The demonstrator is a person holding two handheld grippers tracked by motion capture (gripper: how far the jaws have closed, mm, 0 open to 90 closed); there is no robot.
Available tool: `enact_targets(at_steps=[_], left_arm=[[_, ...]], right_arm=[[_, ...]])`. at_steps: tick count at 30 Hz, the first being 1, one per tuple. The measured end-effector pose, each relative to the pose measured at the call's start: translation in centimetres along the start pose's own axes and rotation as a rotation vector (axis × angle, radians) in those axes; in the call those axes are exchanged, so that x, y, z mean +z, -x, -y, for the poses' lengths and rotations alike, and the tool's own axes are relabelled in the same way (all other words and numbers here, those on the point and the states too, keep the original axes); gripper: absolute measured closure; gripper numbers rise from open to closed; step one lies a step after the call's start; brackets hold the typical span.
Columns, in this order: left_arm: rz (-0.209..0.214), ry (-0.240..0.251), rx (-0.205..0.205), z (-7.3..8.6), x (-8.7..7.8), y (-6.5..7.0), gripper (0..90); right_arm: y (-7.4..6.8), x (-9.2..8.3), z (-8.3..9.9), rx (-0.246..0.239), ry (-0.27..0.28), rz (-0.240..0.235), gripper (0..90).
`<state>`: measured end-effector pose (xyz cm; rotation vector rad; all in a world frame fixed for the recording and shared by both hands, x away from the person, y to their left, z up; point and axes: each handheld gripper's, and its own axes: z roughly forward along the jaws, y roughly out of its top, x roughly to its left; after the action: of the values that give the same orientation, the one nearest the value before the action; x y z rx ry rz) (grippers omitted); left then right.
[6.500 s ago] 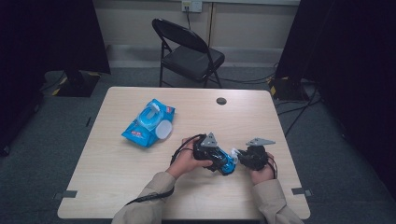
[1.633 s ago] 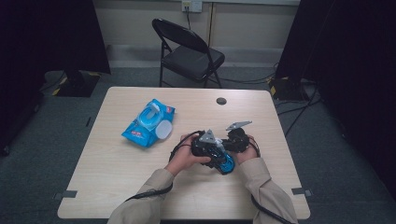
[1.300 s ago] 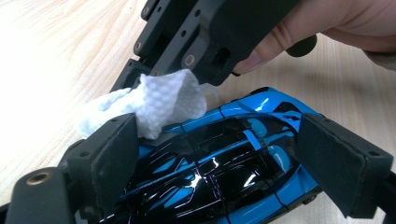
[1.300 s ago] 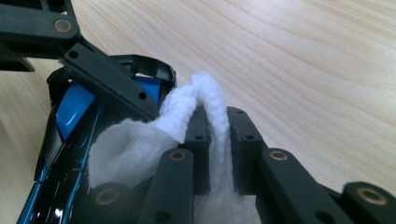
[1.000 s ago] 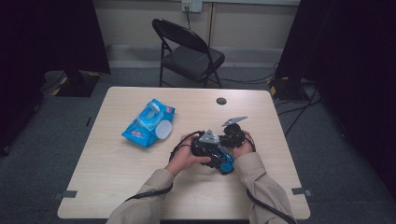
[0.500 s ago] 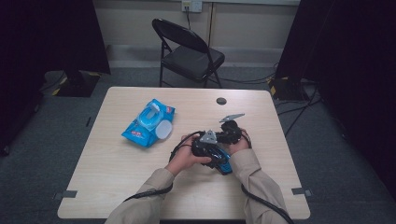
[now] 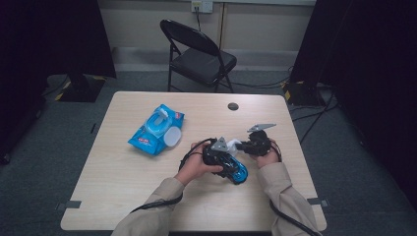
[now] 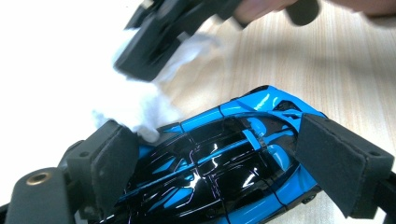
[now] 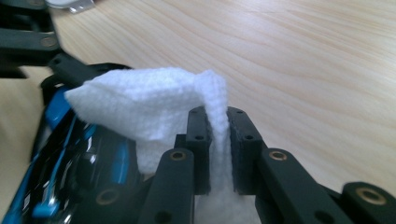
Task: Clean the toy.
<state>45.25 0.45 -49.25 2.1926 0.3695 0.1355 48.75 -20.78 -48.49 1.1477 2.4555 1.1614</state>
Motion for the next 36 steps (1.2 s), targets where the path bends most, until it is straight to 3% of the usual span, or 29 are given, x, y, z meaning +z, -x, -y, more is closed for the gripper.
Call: enact_targets(at_steps=[11,21,27,36], left_arm=[[-0.007,-0.007,-0.002,-0.1,0.1,0.1,12.6],[-0.007,-0.002,-0.003,-0.1,0.1,0.2,12.6],[-0.008,0.001,-0.004,0.0,0.1,0.2,12.6],[-0.012,-0.004,-0.009,-0.1,0.1,0.2,12.6]], right_arm=[[-0.5,-4.2,2.6,-0.013,0.039,0.000,80.6],[-1.0,-5.8,4.7,-0.009,0.054,-0.009,80.6],[-1.3,-7.5,5.2,-0.017,0.090,-0.022,80.6],[-2.1,-7.9,7.4,-0.015,0.065,-0.045,80.4]])
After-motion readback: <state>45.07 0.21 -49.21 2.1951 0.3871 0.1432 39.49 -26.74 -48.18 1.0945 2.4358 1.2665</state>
